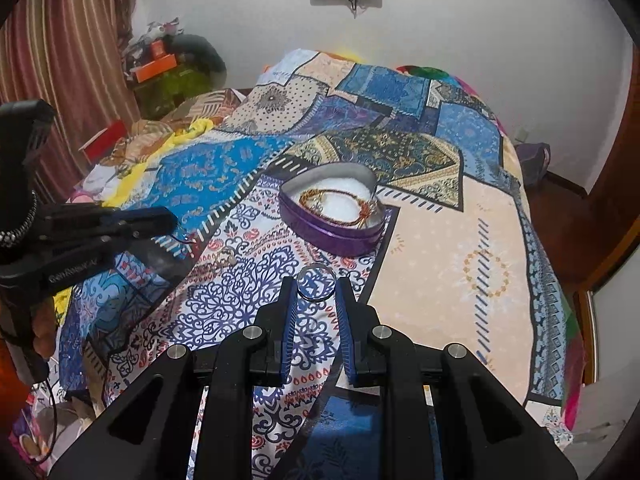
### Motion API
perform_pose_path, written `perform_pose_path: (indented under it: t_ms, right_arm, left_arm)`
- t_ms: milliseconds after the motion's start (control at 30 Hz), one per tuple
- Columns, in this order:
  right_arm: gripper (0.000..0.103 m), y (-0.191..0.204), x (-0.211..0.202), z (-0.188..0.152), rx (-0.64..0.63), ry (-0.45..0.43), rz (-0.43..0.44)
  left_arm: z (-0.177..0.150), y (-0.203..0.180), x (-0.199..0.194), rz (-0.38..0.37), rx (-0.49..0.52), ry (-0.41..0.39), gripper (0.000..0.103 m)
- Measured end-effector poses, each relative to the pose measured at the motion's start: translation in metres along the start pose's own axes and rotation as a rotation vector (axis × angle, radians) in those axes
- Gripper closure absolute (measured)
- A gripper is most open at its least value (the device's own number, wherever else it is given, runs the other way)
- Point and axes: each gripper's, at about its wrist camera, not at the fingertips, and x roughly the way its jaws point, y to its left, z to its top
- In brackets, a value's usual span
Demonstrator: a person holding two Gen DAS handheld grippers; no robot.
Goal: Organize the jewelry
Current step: 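Carry the ring and earring into the purple tin with both tools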
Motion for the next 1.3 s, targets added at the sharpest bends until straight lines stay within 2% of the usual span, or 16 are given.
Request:
perform_pose_path:
  t_ms: [333, 800, 1100, 1300]
  right_arm:
    - [0.085, -0.006, -0.013, 0.014, 0.022, -0.063, -0.014]
    - [0.085, -0.017, -0.016, 0.041, 0.032, -0.138, -0.015]
    - [0.085, -0.027, 0.004, 0.052, 0.041, -0.131, -0.011]
    - [0.085, -0.035, 0.027, 0.057, 0.051, -0.087, 0.014]
  left_arm:
    - [0.032, -0.017, -0.011, -0.024, 0.037, -0.076, 0.097]
    - [0.073, -0.035, -0.001, -0.076, 0.070, -0.150, 0.097]
    - [0.083, -0.040, 0.024, -0.100, 0.072, -0.135, 0.097]
    - [0.084, -0.039, 0.053, -0.104, 0.056, -0.095, 0.097]
